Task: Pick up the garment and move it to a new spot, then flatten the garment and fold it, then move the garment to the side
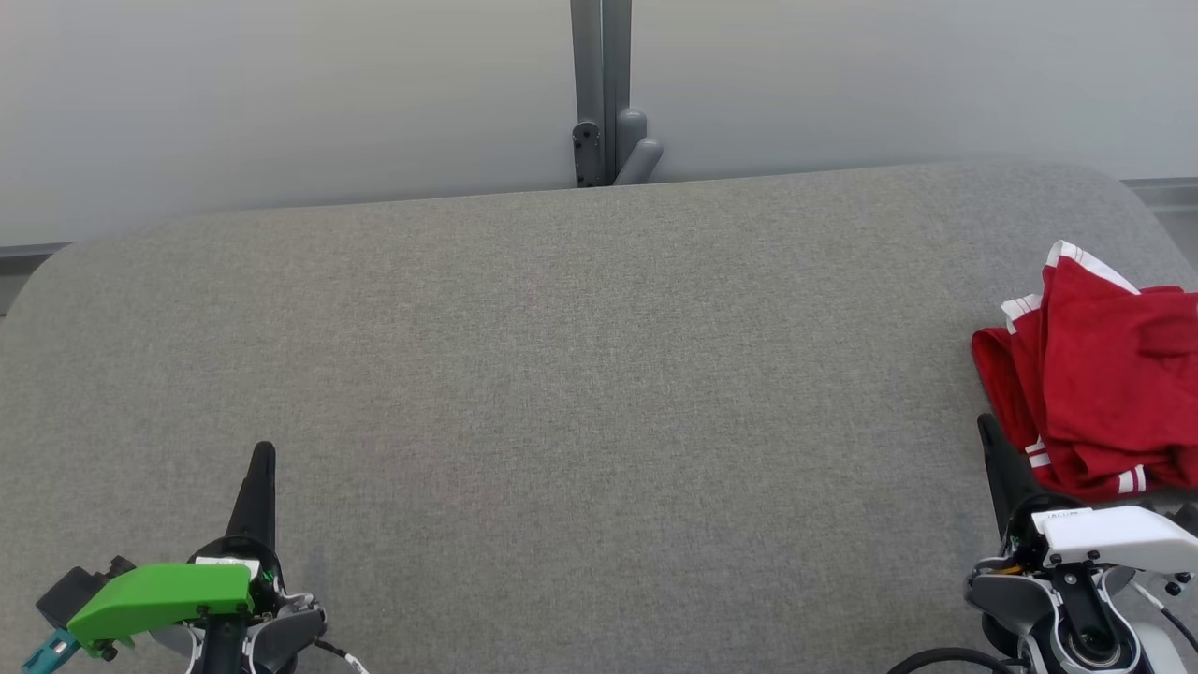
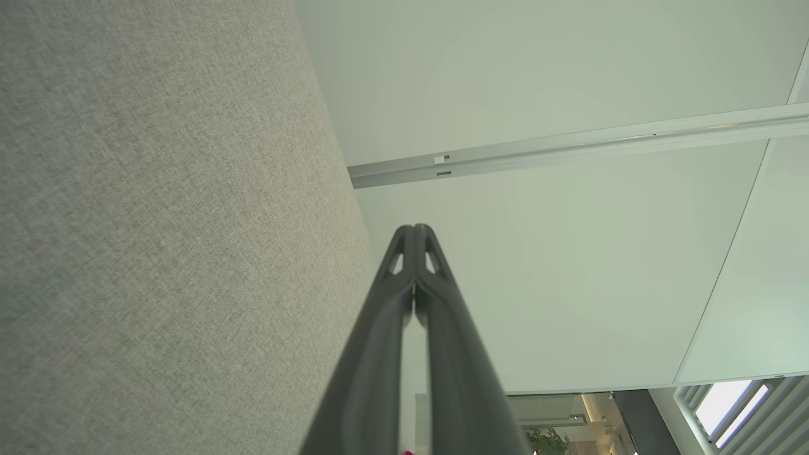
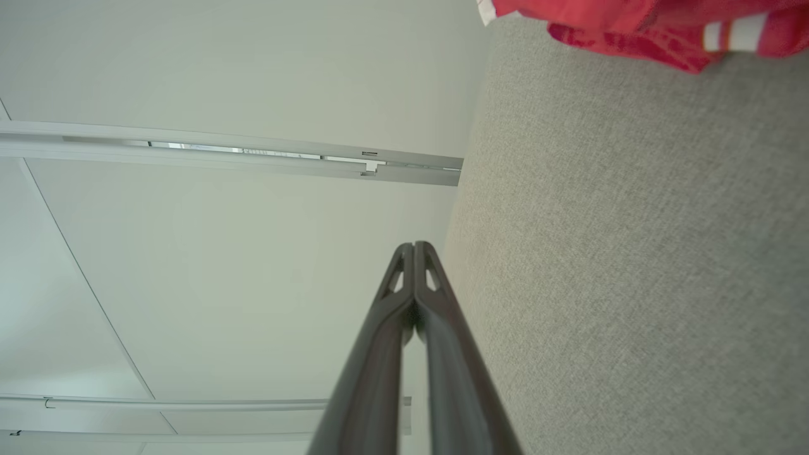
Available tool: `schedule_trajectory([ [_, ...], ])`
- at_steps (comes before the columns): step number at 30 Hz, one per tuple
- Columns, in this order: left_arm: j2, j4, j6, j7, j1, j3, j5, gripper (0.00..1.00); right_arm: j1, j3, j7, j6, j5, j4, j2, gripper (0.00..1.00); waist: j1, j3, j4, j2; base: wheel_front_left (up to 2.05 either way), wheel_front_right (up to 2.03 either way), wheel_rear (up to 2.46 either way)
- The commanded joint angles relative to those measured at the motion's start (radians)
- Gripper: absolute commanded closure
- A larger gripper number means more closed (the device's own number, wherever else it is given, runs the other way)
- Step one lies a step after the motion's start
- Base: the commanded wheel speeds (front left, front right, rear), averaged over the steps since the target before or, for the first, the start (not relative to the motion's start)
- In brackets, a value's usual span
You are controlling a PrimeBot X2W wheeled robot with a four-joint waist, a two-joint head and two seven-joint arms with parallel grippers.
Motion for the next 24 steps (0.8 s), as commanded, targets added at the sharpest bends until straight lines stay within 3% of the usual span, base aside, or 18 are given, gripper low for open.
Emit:
schedule_trajectory([
  [1, 0.007, -0.005, -0.008, 0.006, -0.021, 0.007, -0.024, 1.0, -0.017, 0.003, 0.009, 0.0, 0.025, 0.001, -0.006, 1.0, 0.0, 0.0, 0.0, -0.0001, 0.0, 0.0, 0.0],
  [17, 0.005, -0.005, -0.009, 0.037, -0.036, 0.026, -0.122, 1.0, -0.037, 0.011, 0.037, 0.0, 0.156, 0.012, -0.007, 1.0, 0.0, -0.001, -0.003, -0.0001, 0.0, 0.0, 0.0],
  [24, 0.003, -0.005, -0.009, 0.038, -0.037, 0.027, -0.122, 1.0, -0.036, 0.011, 0.037, 0.0, 0.156, 0.012, -0.007, 1.0, 0.0, -0.001, -0.003, -0.0001, 0.0, 0.0, 0.0],
])
